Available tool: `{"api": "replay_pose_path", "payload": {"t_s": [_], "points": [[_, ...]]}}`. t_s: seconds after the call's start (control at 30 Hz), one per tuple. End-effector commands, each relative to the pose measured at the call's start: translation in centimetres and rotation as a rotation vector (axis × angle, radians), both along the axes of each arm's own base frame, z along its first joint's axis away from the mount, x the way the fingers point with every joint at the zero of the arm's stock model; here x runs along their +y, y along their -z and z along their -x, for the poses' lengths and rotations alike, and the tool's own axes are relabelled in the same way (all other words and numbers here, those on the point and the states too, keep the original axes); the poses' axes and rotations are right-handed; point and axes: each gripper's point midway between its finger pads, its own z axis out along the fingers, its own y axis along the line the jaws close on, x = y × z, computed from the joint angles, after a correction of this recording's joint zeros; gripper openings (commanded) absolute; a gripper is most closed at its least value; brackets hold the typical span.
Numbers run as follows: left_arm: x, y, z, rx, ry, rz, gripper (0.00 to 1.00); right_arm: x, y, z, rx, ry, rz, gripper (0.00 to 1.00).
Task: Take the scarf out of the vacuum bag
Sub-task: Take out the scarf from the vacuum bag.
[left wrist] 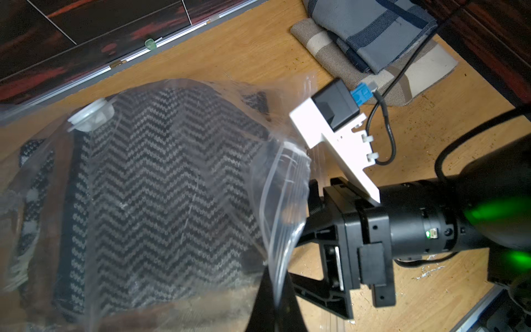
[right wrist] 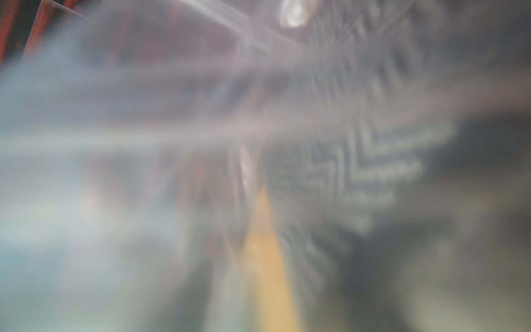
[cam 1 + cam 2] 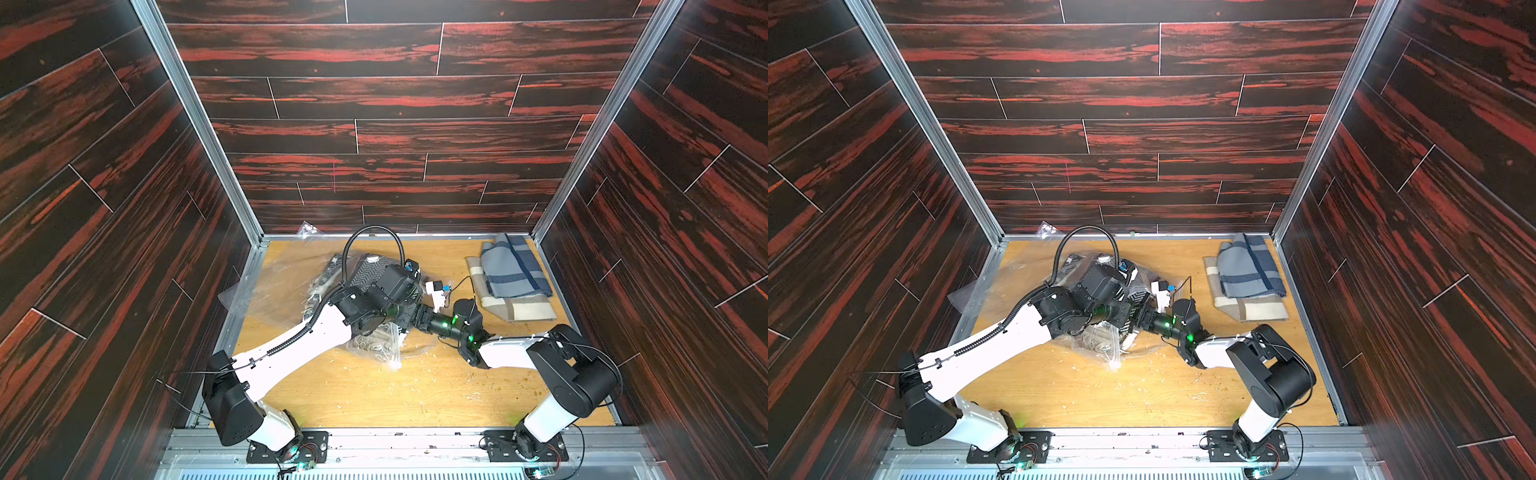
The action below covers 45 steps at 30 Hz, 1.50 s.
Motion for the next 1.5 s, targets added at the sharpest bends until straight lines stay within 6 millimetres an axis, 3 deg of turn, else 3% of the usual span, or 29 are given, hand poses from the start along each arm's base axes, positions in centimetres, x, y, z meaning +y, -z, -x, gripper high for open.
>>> {"api": "replay_pose_path", "payload": {"t_s": [0.0,0.27,0.77,1.17,1.47], "points": [[0.4,-1.3,0.7,-0.022,0.011,0.030,0.00,-0.6,0.7,0.5,0.025,0.024,0.014,0.80],[-0.3,0.5,2.1,0.046,0.080,0.036,0.00,-0.9,1.9,0.9,0.056,0.028,0.006,0.82],[-0.4,0.6,2.1,0.050,0.079,0.036,0.00,-0.7,3.8,-0.6,0.062,0.081,0.016,0.83],[-0.5,0.7,1.9,0.048,0.076,0.029,0.00,0.8,2.0,-0.5,0.049,0.006,-0.080,0.77],[-0.3,0.7,1.8,0.043,0.071,0.027,0.00,0.7,0.6,0.1,0.031,-0.016,-0.115,0.64]]}}
